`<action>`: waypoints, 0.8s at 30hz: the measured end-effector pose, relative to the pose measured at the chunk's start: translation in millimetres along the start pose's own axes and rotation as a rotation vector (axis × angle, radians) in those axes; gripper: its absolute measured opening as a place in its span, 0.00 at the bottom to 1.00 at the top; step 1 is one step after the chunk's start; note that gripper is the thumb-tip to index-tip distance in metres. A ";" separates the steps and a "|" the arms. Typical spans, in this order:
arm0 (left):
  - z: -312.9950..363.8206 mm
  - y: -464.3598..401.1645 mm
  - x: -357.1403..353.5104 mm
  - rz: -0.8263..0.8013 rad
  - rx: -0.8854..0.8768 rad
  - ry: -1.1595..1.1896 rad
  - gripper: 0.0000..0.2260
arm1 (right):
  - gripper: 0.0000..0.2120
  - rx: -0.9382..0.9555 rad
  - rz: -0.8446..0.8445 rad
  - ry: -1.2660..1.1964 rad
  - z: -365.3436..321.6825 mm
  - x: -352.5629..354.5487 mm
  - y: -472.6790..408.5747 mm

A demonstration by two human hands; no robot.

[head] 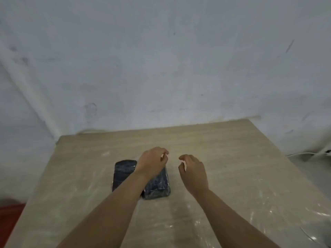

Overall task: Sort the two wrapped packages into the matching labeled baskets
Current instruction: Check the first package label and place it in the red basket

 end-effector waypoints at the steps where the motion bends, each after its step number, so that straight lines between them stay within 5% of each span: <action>1: -5.7 -1.7 -11.4 -0.026 0.031 -0.009 0.12 | 0.11 -0.044 -0.014 -0.035 10.1 -9.1 1.0; 6: -31.5 -9.7 -64.2 -0.052 0.063 -0.065 0.13 | 0.11 -0.254 -0.143 -0.217 56.9 -68.5 14.0; 16: -89.2 -46.0 -133.5 -0.229 0.320 -0.340 0.27 | 0.12 -0.374 -0.369 -0.344 87.7 -145.3 8.9; 24: -94.5 -54.5 -123.0 -0.162 0.432 -0.332 0.17 | 0.19 -0.292 -0.493 -0.360 72.3 -168.9 10.9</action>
Point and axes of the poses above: each hand's wrist, its own y-axis away from the middle knuckle, its own x-axis out of the back of the hand, z = x × y, the point moved 10 cm from there along -y, towards the middle knuckle, and after that the axes turned 4 degrees about z, right-handed, at the moved point
